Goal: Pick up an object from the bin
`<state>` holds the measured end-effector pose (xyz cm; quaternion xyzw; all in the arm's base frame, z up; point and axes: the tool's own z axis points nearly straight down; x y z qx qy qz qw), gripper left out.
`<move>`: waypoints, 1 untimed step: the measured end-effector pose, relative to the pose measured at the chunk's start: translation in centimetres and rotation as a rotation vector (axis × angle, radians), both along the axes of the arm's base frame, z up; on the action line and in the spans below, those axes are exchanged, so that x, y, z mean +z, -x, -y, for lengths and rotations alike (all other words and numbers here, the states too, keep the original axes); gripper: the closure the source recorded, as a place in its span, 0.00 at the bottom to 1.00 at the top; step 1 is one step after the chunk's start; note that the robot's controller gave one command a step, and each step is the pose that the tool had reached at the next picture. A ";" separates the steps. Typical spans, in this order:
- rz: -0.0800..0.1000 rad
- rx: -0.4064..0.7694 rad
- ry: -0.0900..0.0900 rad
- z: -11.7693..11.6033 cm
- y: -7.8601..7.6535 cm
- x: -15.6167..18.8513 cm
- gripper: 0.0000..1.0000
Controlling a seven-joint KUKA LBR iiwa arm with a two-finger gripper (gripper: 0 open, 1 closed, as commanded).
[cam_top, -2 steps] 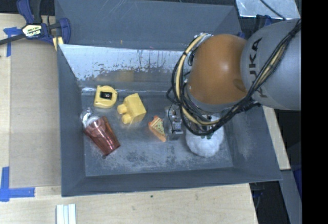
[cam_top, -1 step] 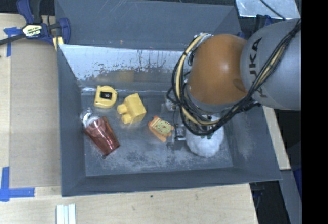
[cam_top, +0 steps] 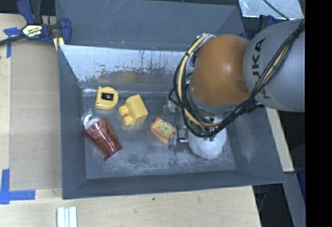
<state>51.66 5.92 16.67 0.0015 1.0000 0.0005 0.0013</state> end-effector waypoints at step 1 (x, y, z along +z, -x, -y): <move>0.006 -0.113 -0.002 1.2 -2.4 -2.4 0.00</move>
Offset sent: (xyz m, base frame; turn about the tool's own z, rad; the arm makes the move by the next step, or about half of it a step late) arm 0.0075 -0.0004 -0.0371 0.0607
